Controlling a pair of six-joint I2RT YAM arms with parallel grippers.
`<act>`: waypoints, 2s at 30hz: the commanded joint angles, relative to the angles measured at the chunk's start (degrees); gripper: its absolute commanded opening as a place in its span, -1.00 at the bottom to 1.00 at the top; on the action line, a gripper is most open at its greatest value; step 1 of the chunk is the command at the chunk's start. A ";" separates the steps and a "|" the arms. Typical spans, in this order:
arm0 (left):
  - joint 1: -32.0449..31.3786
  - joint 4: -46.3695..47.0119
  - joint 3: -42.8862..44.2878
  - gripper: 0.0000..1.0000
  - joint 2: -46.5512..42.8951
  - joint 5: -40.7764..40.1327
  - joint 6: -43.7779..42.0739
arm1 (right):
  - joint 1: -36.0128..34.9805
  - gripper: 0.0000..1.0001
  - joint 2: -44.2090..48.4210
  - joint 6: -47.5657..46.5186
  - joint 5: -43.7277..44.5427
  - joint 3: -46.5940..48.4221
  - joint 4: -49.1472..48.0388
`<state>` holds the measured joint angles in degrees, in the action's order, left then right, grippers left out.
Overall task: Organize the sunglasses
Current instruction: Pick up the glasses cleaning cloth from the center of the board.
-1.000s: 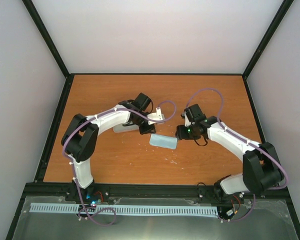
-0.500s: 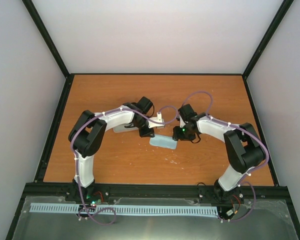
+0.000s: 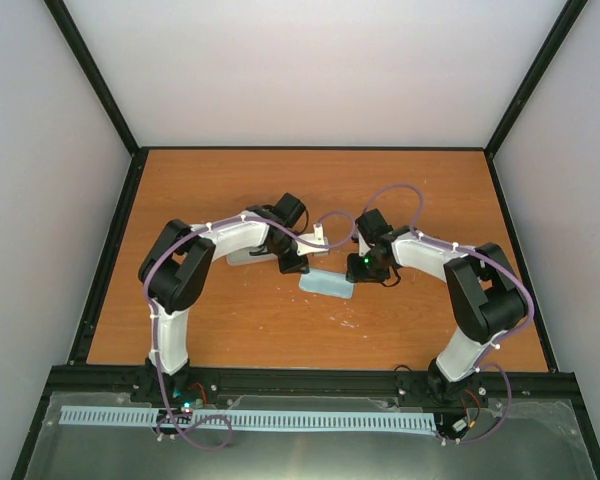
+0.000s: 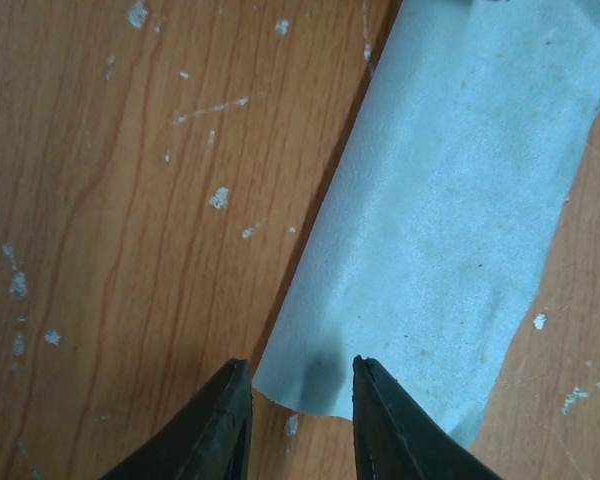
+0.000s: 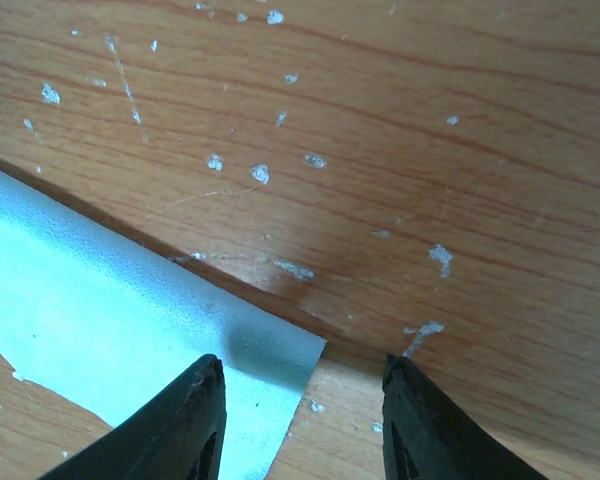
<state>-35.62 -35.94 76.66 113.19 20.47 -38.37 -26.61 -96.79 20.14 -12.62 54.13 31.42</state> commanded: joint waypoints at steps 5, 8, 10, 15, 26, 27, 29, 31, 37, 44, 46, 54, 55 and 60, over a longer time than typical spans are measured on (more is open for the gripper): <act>0.63 -0.22 0.32 -0.43 2.68 -0.16 -1.81 | 0.16 -0.20 -1.52 0.03 -0.08 0.67 -0.87; 0.68 0.07 -0.26 -0.46 2.99 -0.60 -2.00 | 0.03 -0.20 -1.77 0.03 -0.08 0.68 -1.01; 0.72 0.17 -0.37 -0.48 3.09 -0.63 -2.05 | 0.07 -0.22 -2.15 -0.06 -0.27 0.85 -1.04; 0.92 0.45 -0.12 -0.58 3.24 -0.52 -1.93 | -0.18 -0.31 -2.39 -0.10 -0.70 0.80 -1.10; 1.07 -0.05 -0.26 -0.85 2.42 1.38 -0.70 | -0.74 -0.73 -2.09 0.47 -1.36 -0.25 -1.65; 1.07 -0.02 -0.27 -0.87 2.27 1.50 -0.48 | -0.80 -0.76 -2.08 0.47 -1.25 -0.25 -1.71; 1.07 0.14 -0.39 -0.90 1.75 1.60 -0.22 | -0.90 -0.86 -1.80 0.44 -0.82 -0.23 -1.80; 1.12 0.17 -0.48 -0.94 1.06 1.68 0.24 | -0.90 -0.94 -1.34 0.39 -0.26 -0.10 -1.92; 2.09 -0.25 -0.85 -0.98 -1.66 2.54 2.24 | -0.88 -0.94 0.24 0.21 1.11 0.59 -2.43; 2.89 -0.26 -3.74 -0.99 -6.12 2.87 4.35 | -1.12 -0.94 0.47 -0.85 0.90 2.27 -3.23; 3.00 -0.31 -4.67 -0.98 -7.27 2.95 4.81 | -1.28 -0.94 0.24 -1.06 0.37 2.94 -3.64; 3.68 -0.02 -8.11 -0.99 -10.63 1.62 6.67 | -2.32 -0.94 -2.07 -2.35 -1.82 7.87 -4.70; 3.89 0.21 -8.61 -0.99 -11.07 1.28 6.89 | -2.57 -0.94 -2.82 -2.70 -1.99 8.70 -4.44; 5.16 1.23 -11.26 -0.99 -13.21 -0.53 8.15 | -3.63 -0.94 -6.23 -4.24 -2.73 13.41 -3.26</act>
<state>-31.75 -35.75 66.72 102.83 21.47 -32.14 -29.04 -100.25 17.85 -14.39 64.16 27.83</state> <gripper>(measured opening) 0.022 0.028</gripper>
